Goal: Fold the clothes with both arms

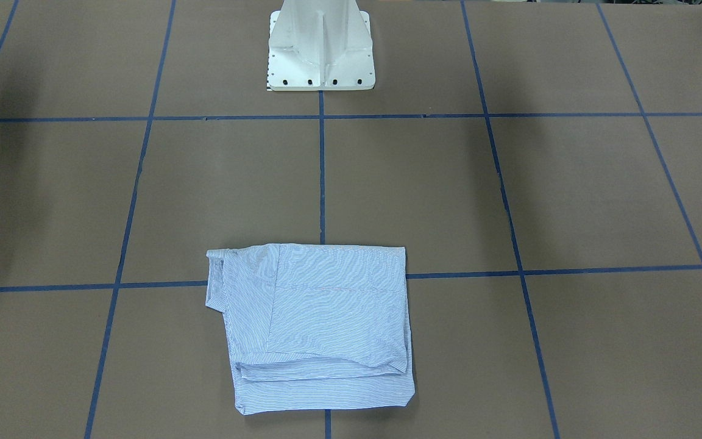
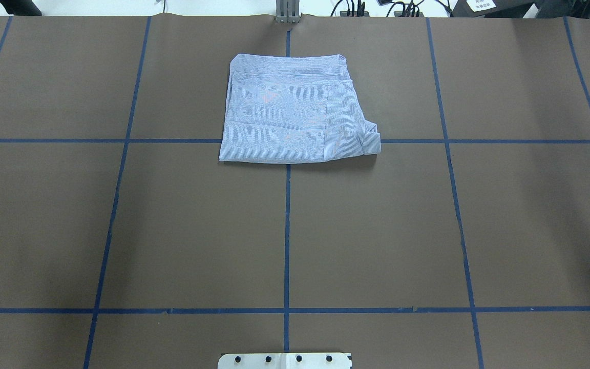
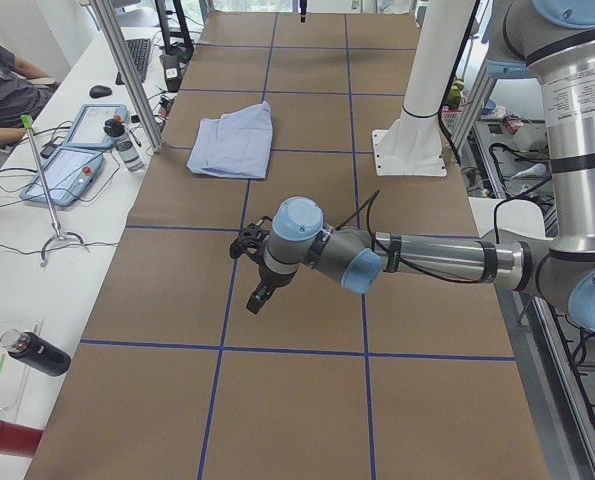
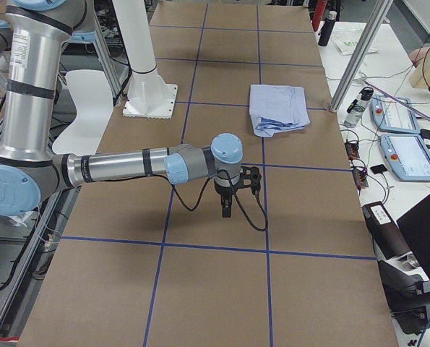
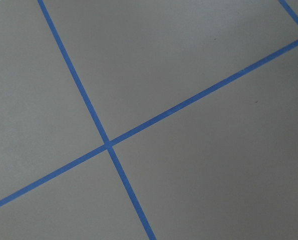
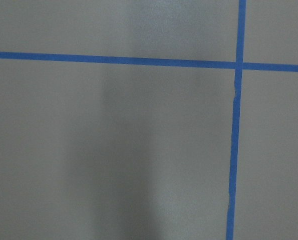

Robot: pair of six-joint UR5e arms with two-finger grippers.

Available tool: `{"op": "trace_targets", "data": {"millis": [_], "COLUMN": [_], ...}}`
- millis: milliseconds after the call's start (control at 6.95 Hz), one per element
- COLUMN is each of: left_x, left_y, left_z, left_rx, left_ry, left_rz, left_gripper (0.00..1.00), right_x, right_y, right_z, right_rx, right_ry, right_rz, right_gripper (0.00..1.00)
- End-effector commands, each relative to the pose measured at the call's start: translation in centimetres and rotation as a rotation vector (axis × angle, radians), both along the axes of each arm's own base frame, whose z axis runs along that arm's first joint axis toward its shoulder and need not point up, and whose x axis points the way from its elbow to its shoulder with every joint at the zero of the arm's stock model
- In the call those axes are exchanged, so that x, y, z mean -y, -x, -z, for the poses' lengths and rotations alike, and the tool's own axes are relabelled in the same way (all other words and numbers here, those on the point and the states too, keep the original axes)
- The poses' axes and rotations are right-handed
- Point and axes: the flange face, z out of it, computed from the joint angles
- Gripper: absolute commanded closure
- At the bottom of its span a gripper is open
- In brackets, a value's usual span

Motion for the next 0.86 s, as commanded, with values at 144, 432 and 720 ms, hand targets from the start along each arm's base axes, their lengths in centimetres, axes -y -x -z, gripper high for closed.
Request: {"op": "trace_targets", "data": {"millis": [144, 432, 720], "left_x": [-0.08, -0.08, -0.01], "left_y": [-0.02, -0.03, -0.04], "left_z": [0.37, 0.44, 0.64], "left_rx": [-0.008, -0.011, -0.012], "left_ry": [-0.004, -0.006, -0.013], "left_rz": [0.000, 0.001, 0.002], "left_gripper": [0.00, 0.00, 0.00], "right_x": [0.02, 0.14, 0.15], "right_y": [0.04, 0.09, 0.09], "right_z": [0.09, 0.26, 0.28], "right_rx": [0.002, 0.006, 0.006], "right_ry": [-0.001, -0.005, -0.007], "right_rz": [0.000, 0.001, 0.001], "right_gripper": [0.00, 0.00, 0.00]}}
